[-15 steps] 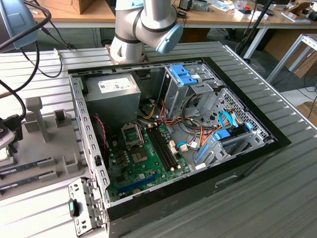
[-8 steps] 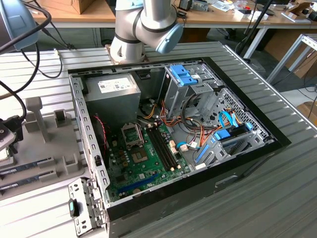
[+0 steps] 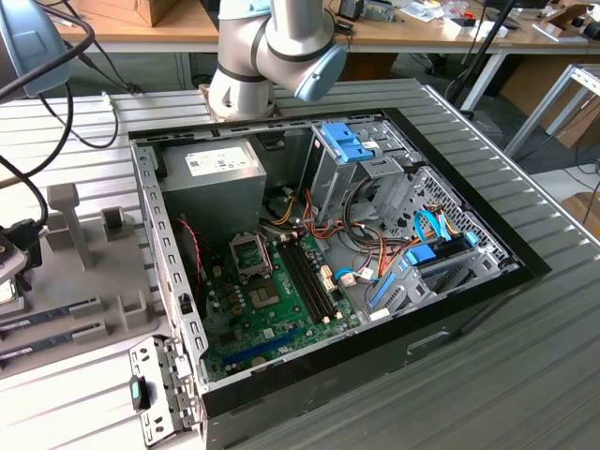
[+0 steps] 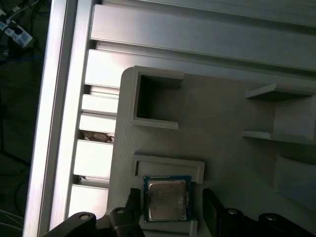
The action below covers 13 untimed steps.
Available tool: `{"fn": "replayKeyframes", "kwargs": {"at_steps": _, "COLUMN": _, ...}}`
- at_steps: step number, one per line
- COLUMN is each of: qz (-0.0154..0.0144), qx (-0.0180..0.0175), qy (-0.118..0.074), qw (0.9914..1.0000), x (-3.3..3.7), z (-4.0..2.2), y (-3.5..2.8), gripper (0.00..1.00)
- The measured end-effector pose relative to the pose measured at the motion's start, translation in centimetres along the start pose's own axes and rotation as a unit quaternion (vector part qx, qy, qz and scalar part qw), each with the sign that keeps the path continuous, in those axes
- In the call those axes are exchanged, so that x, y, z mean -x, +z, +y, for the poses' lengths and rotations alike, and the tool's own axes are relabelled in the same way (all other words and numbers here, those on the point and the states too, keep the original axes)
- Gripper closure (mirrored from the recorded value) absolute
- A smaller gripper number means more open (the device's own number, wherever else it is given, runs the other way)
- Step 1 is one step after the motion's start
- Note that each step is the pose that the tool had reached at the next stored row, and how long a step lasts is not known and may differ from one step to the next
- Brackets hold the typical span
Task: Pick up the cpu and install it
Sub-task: 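Pick up the cpu and move it towards the insertion slot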
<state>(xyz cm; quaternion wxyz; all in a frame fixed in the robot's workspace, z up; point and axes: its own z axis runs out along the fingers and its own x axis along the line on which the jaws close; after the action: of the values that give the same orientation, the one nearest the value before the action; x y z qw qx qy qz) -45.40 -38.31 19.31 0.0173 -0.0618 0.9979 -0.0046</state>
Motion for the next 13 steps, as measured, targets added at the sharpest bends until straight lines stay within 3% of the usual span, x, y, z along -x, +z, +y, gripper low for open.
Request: {"fn": "replayKeyframes", "kwargs": {"at_steps": 13, "qz": 0.0001, "qx": -0.0003, "qy": 0.000, "qw": 1.00000, "x": 0.03, "z": 0.08, "y": 0.17, "gripper": 0.38}}
